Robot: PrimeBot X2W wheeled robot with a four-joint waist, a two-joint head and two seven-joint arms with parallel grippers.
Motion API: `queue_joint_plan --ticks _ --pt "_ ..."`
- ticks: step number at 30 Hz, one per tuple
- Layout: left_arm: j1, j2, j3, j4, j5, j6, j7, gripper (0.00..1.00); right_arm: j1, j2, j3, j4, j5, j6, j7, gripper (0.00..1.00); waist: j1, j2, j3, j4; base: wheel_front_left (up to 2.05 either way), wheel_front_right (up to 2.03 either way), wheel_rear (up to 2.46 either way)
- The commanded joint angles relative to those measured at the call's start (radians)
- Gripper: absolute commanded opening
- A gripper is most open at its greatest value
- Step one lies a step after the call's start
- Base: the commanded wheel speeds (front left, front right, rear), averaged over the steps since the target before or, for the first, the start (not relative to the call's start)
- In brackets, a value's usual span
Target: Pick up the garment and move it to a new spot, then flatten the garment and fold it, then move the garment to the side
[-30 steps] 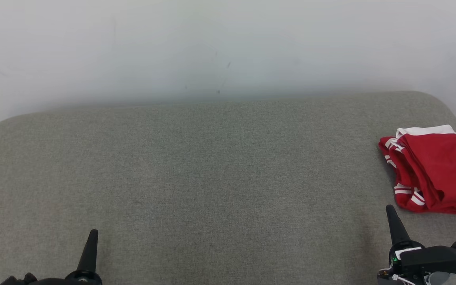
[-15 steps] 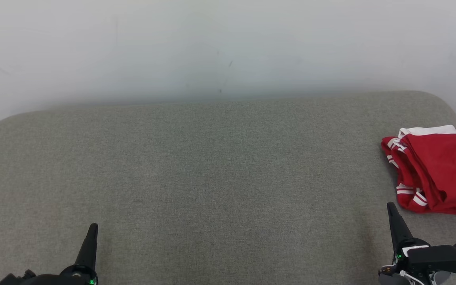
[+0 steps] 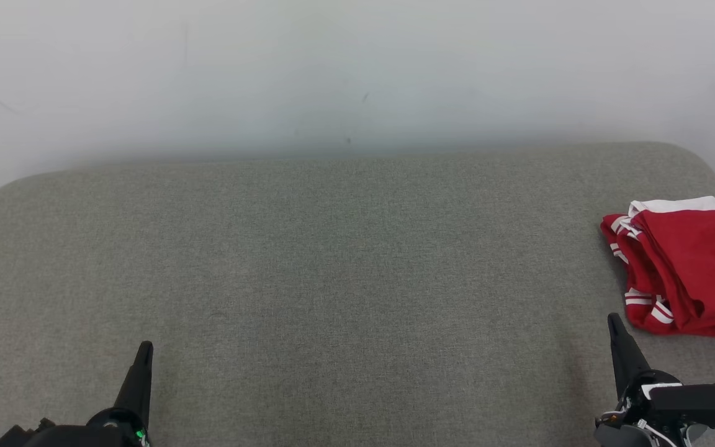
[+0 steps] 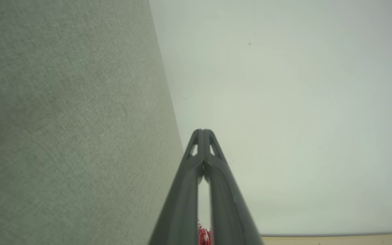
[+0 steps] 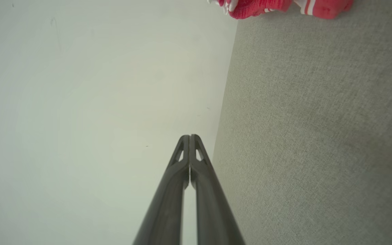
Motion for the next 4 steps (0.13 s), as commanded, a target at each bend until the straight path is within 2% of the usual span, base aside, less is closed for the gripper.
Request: queue_joint_plan --ticks 1,4 --pt "-0.013 0.006 0.004 -0.005 -0.029 -0.005 0.008 0.00 0.004 0.003 -0.005 -0.009 0.023 -0.002 0.008 0.00 0.0000 -0.0001 0.000 0.001 0.00 0.00 0.00" --pt "-0.015 0.006 0.005 -0.004 -0.040 -0.007 0.011 0.00 0.004 0.004 -0.007 -0.011 0.038 -0.002 0.011 0.00 0.0000 -0.0001 0.001 0.002 0.00 0.00 0.00"
